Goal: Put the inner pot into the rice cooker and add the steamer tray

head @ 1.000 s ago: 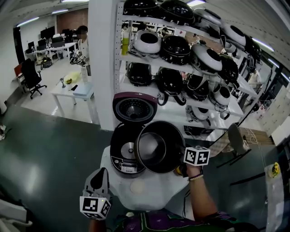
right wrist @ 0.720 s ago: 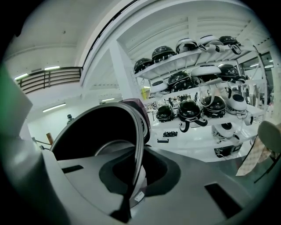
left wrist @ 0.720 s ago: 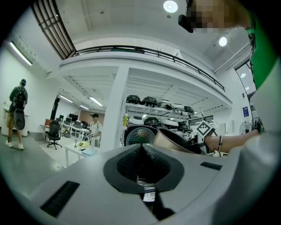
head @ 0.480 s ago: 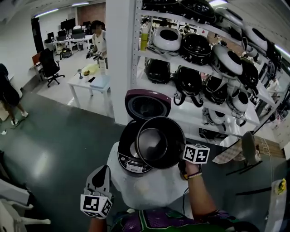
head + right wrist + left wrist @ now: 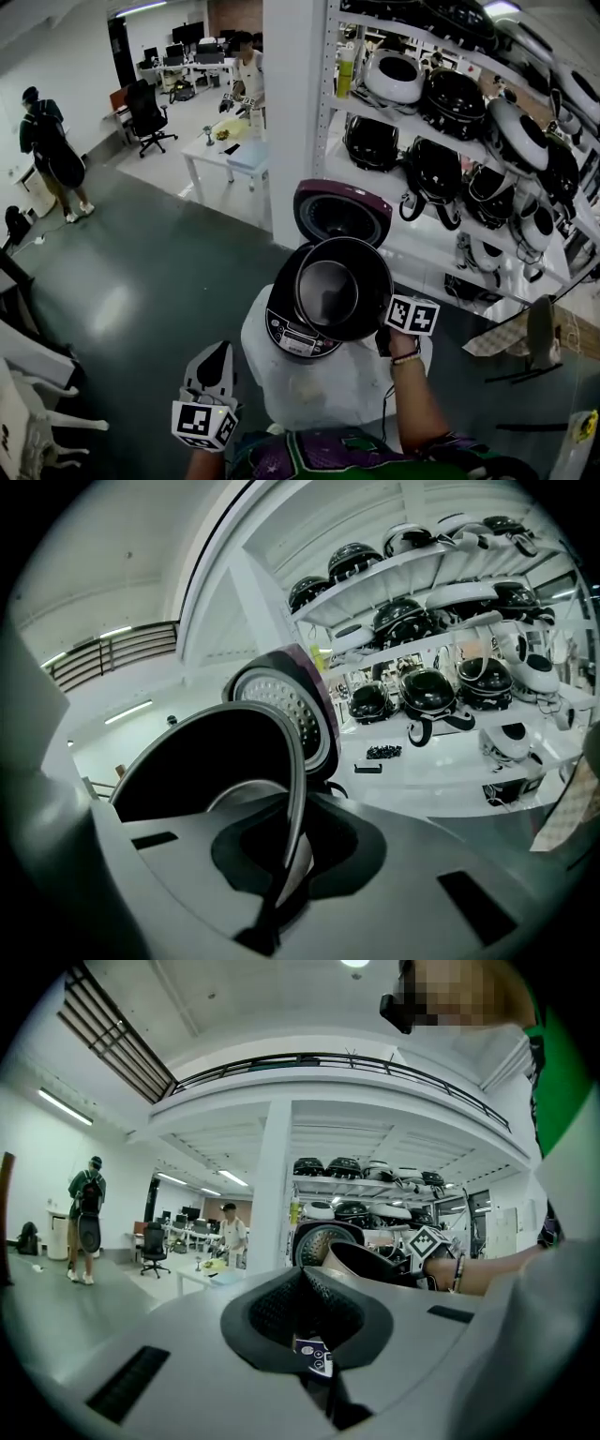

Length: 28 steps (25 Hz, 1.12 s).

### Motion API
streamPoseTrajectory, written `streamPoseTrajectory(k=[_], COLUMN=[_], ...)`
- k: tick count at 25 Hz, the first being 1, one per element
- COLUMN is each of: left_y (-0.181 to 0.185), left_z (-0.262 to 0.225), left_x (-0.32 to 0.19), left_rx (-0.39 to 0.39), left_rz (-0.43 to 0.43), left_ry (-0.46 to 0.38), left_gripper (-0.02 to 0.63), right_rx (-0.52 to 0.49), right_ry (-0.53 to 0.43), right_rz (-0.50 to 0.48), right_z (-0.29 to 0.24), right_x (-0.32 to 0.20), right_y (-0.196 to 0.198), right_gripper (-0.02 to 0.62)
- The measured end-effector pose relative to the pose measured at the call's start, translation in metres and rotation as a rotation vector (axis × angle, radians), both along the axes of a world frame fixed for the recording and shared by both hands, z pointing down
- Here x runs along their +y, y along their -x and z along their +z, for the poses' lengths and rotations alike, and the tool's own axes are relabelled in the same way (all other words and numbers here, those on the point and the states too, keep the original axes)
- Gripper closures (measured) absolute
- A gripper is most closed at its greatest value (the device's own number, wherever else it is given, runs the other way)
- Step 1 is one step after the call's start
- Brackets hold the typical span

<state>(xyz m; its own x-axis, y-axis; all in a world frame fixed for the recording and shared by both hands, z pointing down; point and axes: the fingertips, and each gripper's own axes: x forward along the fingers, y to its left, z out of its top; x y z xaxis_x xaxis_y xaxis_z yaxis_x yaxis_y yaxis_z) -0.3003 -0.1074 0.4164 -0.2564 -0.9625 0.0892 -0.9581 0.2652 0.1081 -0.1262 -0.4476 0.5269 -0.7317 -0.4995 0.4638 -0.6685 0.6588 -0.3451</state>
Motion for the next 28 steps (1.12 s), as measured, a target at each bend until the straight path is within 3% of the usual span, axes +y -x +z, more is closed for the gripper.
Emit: streamPoseTrajectory(k=[14,28], left_y=[0.008,0.015], left_z=[0.001,0.019], left_x=[0.01,0.021], left_rx=[-0.004,0.02], left_rz=[-0.154,-0.224], left_ry=[0.058,0.092], left_gripper=[0.584,0.584], right_rx=[0.046,0.155], right_ry=[0.075,0.102], right_rz=[-0.063,-0.063], right_z=[0.044,0.091], right_x=[-0.028,-0.044], right_y=[0.045,0.068], right_gripper=[0.574,0.571])
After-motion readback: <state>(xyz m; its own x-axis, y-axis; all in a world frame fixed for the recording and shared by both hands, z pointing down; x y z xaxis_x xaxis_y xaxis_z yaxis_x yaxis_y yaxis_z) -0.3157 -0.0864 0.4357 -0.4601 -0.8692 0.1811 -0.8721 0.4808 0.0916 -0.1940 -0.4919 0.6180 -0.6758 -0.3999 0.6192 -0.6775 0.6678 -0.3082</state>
